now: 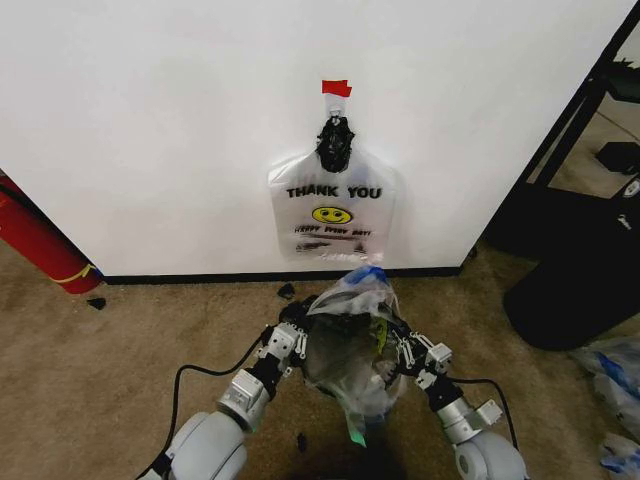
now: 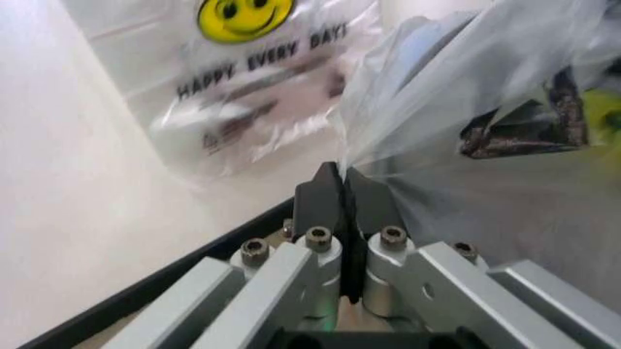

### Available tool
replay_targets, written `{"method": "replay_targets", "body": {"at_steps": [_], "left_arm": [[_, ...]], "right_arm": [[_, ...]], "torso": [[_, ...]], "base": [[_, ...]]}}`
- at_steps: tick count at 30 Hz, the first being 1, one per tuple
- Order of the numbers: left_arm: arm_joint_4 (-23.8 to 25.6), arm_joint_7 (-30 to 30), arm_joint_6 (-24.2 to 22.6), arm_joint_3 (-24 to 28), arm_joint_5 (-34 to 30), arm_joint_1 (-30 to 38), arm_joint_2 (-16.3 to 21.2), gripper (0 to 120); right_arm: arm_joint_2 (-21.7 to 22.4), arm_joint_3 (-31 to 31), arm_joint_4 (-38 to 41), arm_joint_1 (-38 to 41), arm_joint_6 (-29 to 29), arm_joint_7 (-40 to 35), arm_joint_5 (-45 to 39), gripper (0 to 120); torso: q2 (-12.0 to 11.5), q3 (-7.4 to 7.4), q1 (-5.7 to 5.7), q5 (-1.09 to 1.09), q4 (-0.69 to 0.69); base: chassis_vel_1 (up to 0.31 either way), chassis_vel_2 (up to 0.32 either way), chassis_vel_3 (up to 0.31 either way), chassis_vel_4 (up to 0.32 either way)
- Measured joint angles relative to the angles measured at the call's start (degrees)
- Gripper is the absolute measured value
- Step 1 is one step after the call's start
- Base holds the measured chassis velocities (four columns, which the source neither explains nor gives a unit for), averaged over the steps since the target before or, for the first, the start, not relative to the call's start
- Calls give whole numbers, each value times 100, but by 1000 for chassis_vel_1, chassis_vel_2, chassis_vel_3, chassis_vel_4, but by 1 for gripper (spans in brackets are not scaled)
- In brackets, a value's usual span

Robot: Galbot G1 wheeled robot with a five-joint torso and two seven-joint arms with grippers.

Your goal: Pick up the garbage bag from the wall and place it over the trash bin.

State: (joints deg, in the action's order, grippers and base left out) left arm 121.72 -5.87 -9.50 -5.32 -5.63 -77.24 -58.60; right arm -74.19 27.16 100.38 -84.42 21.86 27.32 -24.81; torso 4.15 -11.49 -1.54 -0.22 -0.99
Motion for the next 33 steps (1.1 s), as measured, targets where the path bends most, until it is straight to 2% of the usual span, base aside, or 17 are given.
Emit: {"method": "replay_targets", "body": {"at_steps": [9,14,18,20,22,23,26,27,29,31,33], "left_arm": [[-270,27,-202,-32,118,93,190,0],[-457,161,-87,23,74,198,182,0],[-491,302,93,80,-222,209,166,0],[-517,367,270,98,-564,172,149,10],[-520,387,312,88,-689,157,147,12],[-520,415,378,49,-936,123,148,18],[-488,445,431,-46,-1304,40,169,26],[-448,441,434,-113,-1460,-24,189,33],[-432,389,419,-154,-1503,-54,195,36],[-380,-1,231,-221,-1567,-108,186,46],[-194,-585,-61,-236,-1944,-187,171,54]], "right_arm": [[235,153,-89,-71,-390,283,-899,1],[257,129,-109,-73,-638,377,-1500,1],[232,45,-148,-31,-760,377,-1869,1],[153,-39,-231,67,-802,284,-2198,1],[120,-64,-268,106,-807,221,-2313,1],[70,-95,-330,169,-813,104,-2498,1],[-9,-134,-430,270,-825,-115,-2808,1],[-63,-149,-490,325,-835,-264,-3013,1],[-81,-152,-511,340,-837,-311,-3065,1],[-125,-153,-566,367,-838,-419,-3134,1],[-158,-148,-593,382,-836,-524,-3209,1]], "torso": [[0,0,0,0,0],[0,0,0,0,0],[0,0,0,0,0],[0,0,0,0,0],[0,0,0,0,0],[0,0,0,0,0],[0,0,0,0,1],[0,0,0,0,0],[0,0,0,0,1],[0,0,0,0,0],[0,0,0,0,0]], "base": [[0,0,0,0],[0,0,0,0],[0,0,0,0],[0,0,0,0],[0,0,0,0],[0,0,0,0],[0,0,0,0],[0,0,0,0],[0,0,0,0],[0,0,0,0],[0,0,0,0]]}}
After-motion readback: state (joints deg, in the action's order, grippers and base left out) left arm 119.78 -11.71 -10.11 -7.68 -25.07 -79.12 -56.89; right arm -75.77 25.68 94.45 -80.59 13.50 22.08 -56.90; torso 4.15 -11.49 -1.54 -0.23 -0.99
